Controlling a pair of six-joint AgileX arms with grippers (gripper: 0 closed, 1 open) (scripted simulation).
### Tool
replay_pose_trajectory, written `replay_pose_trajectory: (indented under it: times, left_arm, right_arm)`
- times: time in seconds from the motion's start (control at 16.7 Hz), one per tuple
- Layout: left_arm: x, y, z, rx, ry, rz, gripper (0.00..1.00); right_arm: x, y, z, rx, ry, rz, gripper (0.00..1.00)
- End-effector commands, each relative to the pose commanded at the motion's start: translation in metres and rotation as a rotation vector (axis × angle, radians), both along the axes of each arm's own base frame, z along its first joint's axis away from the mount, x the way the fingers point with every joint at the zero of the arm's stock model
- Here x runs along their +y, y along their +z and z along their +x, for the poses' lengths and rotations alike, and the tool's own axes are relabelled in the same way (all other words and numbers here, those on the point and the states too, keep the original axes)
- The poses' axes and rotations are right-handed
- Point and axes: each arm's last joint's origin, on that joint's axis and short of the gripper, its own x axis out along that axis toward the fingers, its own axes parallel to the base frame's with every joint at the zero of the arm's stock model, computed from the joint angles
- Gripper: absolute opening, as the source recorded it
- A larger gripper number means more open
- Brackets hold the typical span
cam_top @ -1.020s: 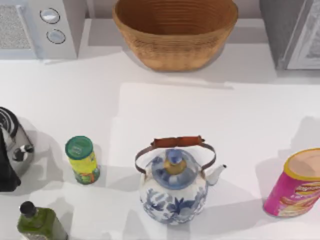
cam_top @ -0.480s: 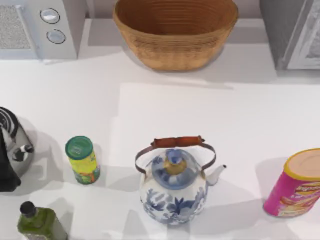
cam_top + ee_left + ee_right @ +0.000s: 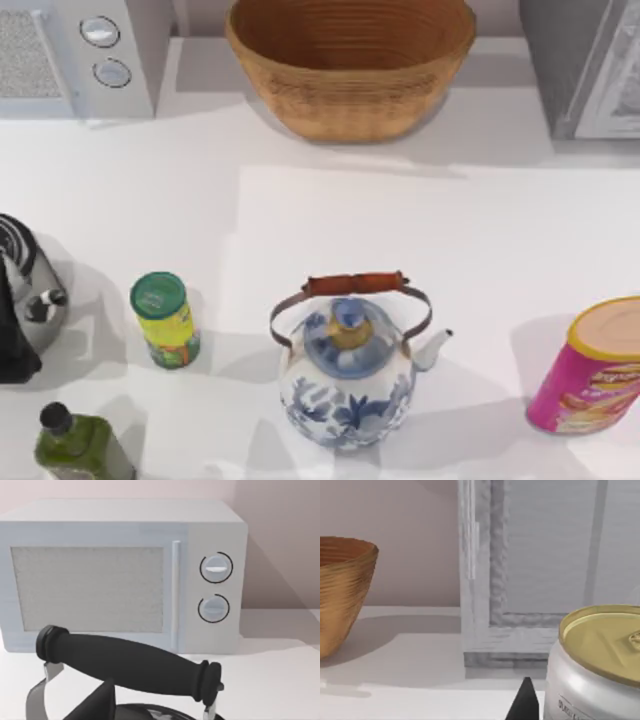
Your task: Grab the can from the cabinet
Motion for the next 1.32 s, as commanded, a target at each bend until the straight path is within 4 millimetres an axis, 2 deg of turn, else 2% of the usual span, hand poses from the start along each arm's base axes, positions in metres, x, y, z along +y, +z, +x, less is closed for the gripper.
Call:
replay_pose_trajectory:
  times: [0.18, 0.36, 0.54, 0.72, 0.84, 1.02, 1.14, 1.32]
  left_arm:
    - [0.000, 0.000, 0.000, 0.000, 0.000, 0.000, 1.00]
    - [0.000, 0.000, 0.000, 0.000, 0.000, 0.000, 1.00]
    - [0.000, 0.000, 0.000, 0.000, 0.000, 0.000, 1.00]
    - [0.000, 0.000, 0.000, 0.000, 0.000, 0.000, 1.00]
    - [0.000, 0.000, 0.000, 0.000, 0.000, 0.000, 1.00]
    - [0.000, 0.000, 0.000, 0.000, 0.000, 0.000, 1.00]
    - [0.000, 0.000, 0.000, 0.000, 0.000, 0.000, 1.00]
    - [0.000, 0.000, 0.000, 0.000, 0.000, 0.000, 1.00]
  right_arm:
    - [0.001, 0.015, 0.007, -0.032, 0.052, -0.002, 0.00]
    - [0.001, 0.033, 0.024, -0.058, 0.131, -0.009, 0.00]
    - [0.001, 0.046, 0.054, -0.065, 0.231, -0.016, 0.00]
    - [-0.001, 0.044, 0.096, -0.054, 0.343, -0.020, 0.00]
    - [-0.004, 0.032, 0.125, -0.043, 0.421, -0.020, 0.00]
    - [-0.009, 0.000, 0.163, -0.026, 0.533, -0.016, 0.00]
    - [-0.012, -0.027, 0.181, -0.018, 0.599, -0.012, 0.00]
    - [-0.017, -0.068, 0.196, -0.007, 0.680, -0.006, 0.00]
